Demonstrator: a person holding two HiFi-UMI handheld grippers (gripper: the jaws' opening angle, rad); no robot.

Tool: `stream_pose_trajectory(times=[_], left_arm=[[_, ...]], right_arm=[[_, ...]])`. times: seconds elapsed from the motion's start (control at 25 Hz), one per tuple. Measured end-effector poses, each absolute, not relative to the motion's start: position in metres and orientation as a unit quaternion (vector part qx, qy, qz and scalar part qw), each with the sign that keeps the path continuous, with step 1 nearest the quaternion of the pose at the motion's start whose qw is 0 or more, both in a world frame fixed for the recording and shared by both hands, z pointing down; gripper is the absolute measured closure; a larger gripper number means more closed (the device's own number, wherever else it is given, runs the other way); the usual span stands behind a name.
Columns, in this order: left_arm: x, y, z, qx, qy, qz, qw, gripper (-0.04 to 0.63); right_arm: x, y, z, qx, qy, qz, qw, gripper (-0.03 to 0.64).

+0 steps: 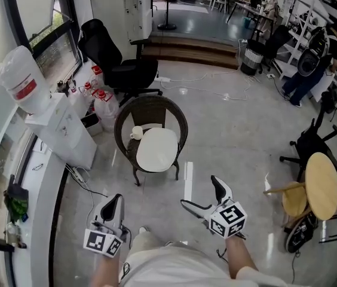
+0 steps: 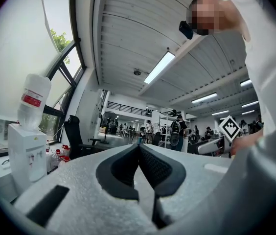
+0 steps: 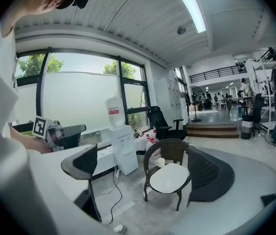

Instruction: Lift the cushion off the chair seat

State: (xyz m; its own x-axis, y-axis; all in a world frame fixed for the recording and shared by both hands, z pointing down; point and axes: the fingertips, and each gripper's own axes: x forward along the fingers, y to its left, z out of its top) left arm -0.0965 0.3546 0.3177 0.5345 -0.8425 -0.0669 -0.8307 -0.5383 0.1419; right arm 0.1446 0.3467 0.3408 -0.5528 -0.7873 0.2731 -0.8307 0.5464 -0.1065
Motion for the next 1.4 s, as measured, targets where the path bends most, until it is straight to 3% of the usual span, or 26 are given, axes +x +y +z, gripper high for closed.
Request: stream_pose_trajectory(times=[0.36, 0.96, 1.4], left_arm=[[-0.097, 0.278, 0.350, 0.875, -0.473, -0.058, 0.079, 0.580], [-0.121, 0.009, 0.398, 0.891, -0.433, -0.028, 0.133, 0.580], [-0.085, -0.062, 0.397, 0.895, -0.422, -0.007, 0.141, 0.580]], right_arm=[[0.131, 0.282, 0.379, 0.448, -0.872, 0.135, 0.143, 0.069], [0.077, 0.026, 0.402, 0.469, -0.849, 0.160, 0.184, 0.071], [0.107, -0.053, 0.429, 0.457, -0.848, 0.185, 0.196, 0.071]])
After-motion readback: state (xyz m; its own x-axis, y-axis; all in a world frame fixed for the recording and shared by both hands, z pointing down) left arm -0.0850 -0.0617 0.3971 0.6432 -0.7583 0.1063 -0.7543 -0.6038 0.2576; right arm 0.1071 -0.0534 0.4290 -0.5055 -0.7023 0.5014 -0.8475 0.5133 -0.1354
